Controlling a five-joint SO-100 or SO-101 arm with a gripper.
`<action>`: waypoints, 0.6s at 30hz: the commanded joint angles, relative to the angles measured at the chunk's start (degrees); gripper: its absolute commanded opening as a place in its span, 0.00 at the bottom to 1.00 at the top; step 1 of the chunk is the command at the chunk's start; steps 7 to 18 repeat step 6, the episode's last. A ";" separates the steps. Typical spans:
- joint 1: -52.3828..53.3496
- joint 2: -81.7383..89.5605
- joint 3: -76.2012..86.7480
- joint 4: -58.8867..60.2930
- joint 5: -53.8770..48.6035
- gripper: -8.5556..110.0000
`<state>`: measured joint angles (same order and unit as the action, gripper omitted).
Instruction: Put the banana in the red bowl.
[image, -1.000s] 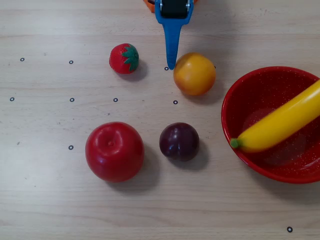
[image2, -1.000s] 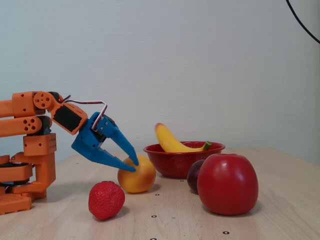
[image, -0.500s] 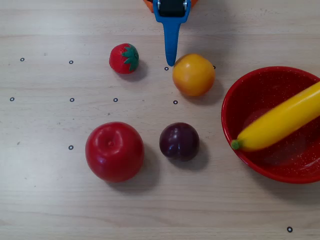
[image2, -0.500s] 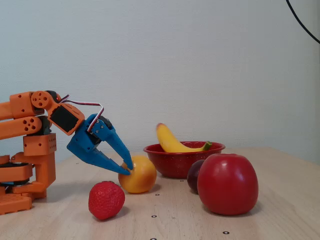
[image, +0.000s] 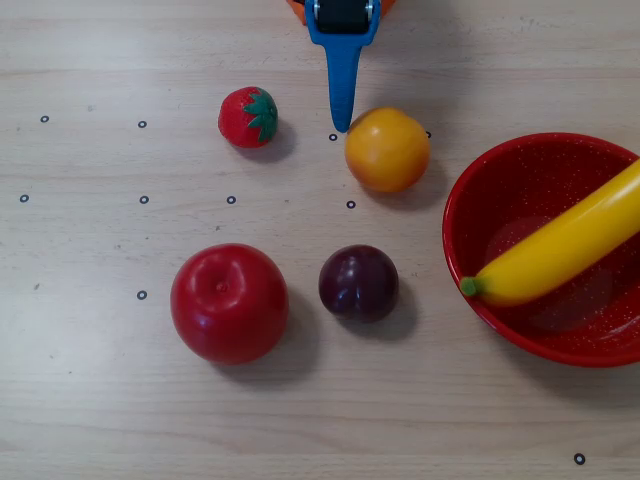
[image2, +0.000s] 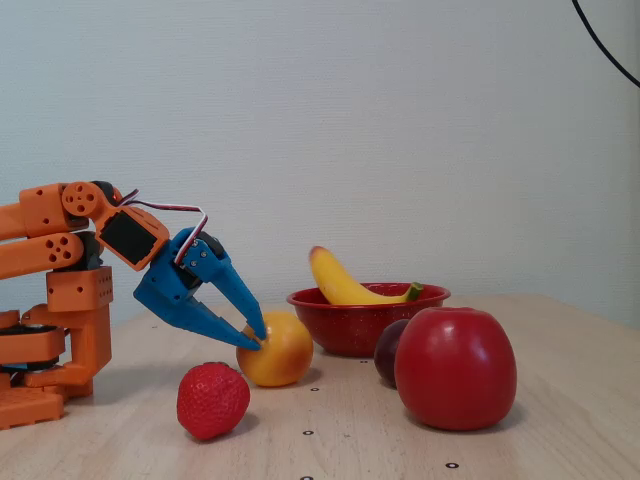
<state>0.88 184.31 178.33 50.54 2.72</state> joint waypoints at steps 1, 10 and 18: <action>-0.97 0.79 0.35 0.09 0.18 0.07; -0.97 0.79 0.35 0.09 0.18 0.07; -0.97 0.79 0.35 0.09 0.18 0.07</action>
